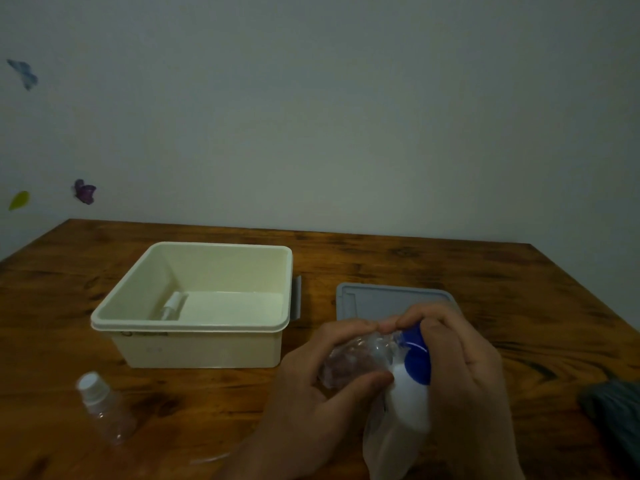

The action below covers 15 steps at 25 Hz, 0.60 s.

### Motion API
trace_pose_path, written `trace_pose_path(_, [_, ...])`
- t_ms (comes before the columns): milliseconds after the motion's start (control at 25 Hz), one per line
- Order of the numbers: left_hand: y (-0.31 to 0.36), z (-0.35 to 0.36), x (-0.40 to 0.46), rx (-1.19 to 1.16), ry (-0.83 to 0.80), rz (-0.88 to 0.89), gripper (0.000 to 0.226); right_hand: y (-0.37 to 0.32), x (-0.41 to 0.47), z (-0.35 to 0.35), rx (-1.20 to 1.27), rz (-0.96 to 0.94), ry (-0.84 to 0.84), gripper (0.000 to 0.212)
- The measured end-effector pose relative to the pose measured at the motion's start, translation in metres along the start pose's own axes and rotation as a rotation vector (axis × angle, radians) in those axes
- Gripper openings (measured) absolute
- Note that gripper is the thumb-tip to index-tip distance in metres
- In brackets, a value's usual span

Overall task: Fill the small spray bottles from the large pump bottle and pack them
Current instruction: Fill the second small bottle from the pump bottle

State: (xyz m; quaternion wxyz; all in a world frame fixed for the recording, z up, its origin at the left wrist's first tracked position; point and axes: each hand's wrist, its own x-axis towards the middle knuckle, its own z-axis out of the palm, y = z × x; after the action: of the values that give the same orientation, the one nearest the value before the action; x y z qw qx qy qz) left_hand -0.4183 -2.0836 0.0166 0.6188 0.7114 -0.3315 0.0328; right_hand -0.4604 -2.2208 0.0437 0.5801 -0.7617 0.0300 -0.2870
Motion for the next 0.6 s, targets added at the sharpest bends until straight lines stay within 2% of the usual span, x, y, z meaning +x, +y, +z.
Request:
trace_pose_path(160, [0.0022, -0.0002, 0.0001, 0.004, 0.002, -0.004, 0.057, -0.0028, -0.0018, -0.0006, 0.013, 0.037, 0.005, 0.023])
trace_pose_path(240, [0.0051, 0.0003, 0.0013, 0.000, 0.003, -0.011, 0.056, -0.0046, -0.0019, -0.0018, 0.013, 0.054, 0.016, 0.031])
trace_pose_path(600, [0.0044, 0.0007, 0.0014, -0.023, 0.001, -0.034, 0.059, -0.0048, -0.0014, -0.0027, -0.020, -0.003, 0.017, 0.030])
